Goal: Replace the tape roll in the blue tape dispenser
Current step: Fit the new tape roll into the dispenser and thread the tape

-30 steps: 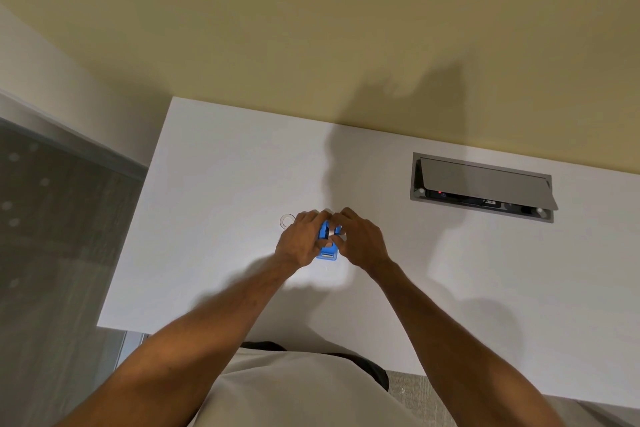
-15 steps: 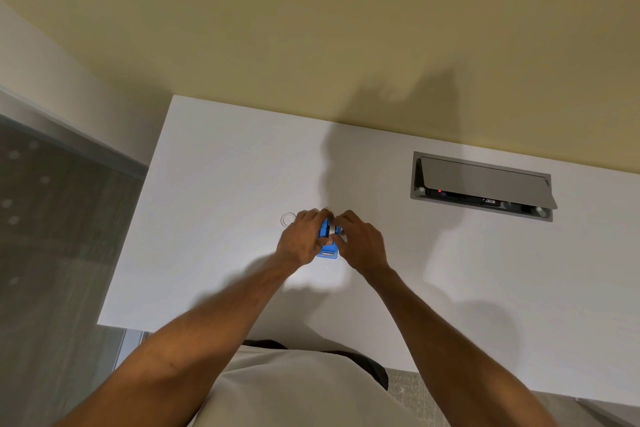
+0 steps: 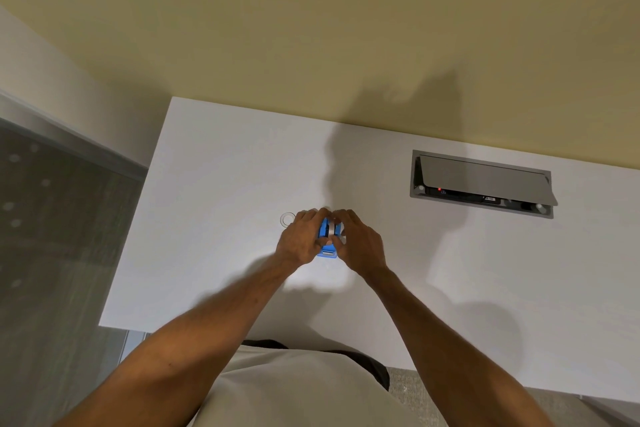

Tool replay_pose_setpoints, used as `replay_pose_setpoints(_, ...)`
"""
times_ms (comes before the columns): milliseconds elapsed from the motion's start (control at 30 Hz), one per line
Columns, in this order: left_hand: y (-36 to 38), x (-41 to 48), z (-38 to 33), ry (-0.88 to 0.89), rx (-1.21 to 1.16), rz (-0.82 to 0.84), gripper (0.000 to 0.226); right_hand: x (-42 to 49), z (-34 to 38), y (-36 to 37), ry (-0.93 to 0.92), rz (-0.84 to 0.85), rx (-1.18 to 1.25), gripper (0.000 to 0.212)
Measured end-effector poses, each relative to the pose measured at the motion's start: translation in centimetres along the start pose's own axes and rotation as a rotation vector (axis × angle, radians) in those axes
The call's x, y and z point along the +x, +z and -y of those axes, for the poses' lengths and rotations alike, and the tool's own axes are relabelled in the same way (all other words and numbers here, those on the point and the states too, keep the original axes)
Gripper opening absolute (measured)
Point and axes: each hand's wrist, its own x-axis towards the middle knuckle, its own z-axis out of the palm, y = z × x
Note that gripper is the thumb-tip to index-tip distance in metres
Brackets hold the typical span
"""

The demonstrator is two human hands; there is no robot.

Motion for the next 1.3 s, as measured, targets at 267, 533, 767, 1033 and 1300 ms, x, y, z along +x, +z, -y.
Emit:
replay_pose_setpoints(267,0.4,-1.1,0.3,-0.039,-0.108,0.019,0.067,0.7,-0.3,-0.3,-0.037,0.069,-0.090,0.056)
replay_pose_setpoints(533,0.6,-1.5,0.7,0.036,-0.072,0.066,0.070,1.2,0.0,-0.4,-0.035,0.088,-0.113,0.048)
replay_pose_setpoints(767,1.0,-2.0,1.2,0.046,0.078,0.036,0.081,1.4,0.1,-0.5,-0.058,0.075,-0.141,0.046)
replay_pose_setpoints(1033,1.1,-1.9,1.3,0.009,0.149,0.055,0.085,1.2,-0.1,-0.8,-0.090,0.060,-0.157,0.043)
replay_pose_setpoints(1300,0.9,-1.9,1.1,0.006,0.137,0.055,0.084,0.8,0.5,-1.3,-0.138,0.064,-0.191,0.042)
